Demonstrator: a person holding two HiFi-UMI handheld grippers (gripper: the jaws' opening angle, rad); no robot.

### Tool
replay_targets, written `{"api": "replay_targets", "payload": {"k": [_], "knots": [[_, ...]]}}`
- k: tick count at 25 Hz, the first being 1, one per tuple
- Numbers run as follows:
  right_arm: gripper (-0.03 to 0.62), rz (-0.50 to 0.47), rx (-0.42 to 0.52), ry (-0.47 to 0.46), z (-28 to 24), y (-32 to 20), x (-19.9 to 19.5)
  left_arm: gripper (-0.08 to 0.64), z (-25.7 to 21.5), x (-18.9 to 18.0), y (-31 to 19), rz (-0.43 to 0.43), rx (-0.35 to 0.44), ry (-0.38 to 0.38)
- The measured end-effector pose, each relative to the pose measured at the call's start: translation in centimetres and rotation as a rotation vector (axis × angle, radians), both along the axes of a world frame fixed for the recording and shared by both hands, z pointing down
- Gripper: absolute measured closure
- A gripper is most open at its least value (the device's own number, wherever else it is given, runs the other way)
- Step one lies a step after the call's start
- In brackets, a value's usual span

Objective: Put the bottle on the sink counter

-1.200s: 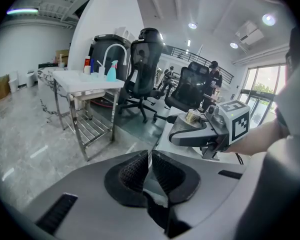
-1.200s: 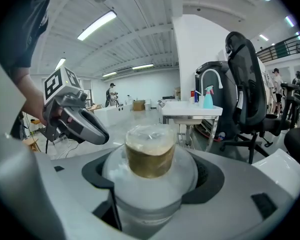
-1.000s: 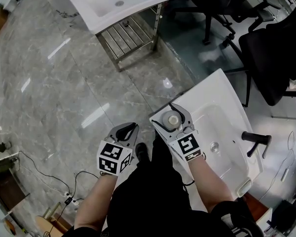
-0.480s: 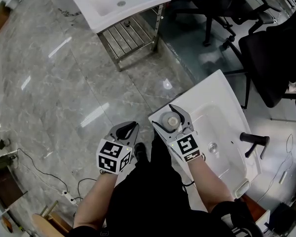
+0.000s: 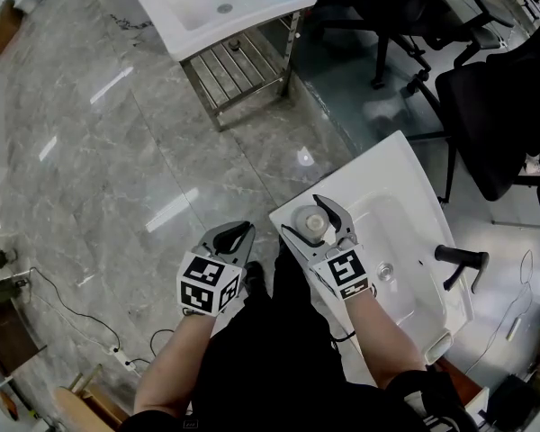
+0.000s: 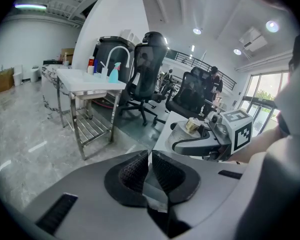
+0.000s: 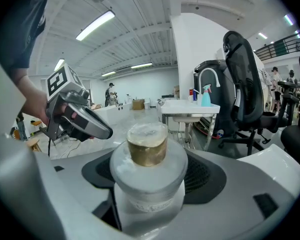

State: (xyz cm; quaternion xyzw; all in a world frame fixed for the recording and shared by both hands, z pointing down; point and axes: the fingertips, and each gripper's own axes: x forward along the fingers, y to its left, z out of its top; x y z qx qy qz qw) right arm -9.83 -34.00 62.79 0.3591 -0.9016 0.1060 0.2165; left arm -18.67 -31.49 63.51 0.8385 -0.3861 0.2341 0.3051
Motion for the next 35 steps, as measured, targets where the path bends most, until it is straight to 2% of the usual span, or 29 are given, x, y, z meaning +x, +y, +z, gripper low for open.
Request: {"api": "replay_targets", "payload": {"k": [12,24,29,35], "knots": [[0.235,0.019,-0.021,-0.057,-0.6,0.7,1.0,0.531,-0.2,-0.2,0.3,-0.013,-0.007,0.005],[0.233,0.046,0.002,-0.053,-3.4,1.6,1.9,0.531,-2.3,0.1,0.6,0.004,0.016,0.016],[0.233,0.065,0.039,-0.067,-6.2,2.2,2.7,0.531,-4.5,0.2,0.6,0.010,0.066,0.018],[0.234,0.100,0.061,-0.070,-9.1,3.0,3.9,0.531,-7.7,-0.3,1.2,0.045,0.175,-0.069]]}}
